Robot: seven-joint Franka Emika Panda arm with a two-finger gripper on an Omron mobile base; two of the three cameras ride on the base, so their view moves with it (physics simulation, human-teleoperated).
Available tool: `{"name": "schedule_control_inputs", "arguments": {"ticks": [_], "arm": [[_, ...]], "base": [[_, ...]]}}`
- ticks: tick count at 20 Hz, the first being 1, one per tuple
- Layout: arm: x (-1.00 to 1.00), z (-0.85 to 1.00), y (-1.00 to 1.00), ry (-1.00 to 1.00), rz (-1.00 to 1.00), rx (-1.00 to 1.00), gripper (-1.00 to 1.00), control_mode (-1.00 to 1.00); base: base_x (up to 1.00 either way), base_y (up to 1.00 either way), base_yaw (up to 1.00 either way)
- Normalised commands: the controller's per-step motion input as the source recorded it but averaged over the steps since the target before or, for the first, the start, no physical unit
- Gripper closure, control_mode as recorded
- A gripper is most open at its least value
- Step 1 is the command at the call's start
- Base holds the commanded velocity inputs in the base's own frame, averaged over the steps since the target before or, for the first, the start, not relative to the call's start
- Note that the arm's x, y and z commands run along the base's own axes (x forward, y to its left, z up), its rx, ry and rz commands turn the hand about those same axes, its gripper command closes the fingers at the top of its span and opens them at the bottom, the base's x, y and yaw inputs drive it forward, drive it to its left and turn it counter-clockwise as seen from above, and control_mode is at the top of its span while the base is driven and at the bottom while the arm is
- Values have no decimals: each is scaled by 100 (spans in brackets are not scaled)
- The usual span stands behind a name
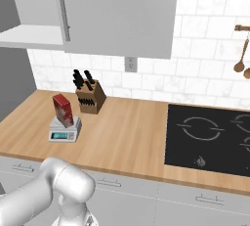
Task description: Pick the cereal and place it on the digital scale for weighing, and close the cabinet.
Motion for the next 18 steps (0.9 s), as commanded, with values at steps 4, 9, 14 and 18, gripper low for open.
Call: {"name": "schedule_control_inputs", "arguments": {"ticks": [4, 9, 14, 18], "arm": [[30, 8, -59, 1, -9, 0, -100, -100], [21, 6, -90, 6, -12, 0, -100, -100], [37, 1, -100, 9, -13, 0, -100, -100], [64, 0, -100, 8, -13, 0, -100, -100]], "base": [[0, 0, 0], [0, 0, 0], [0, 0, 0], [0, 0, 0]]}}
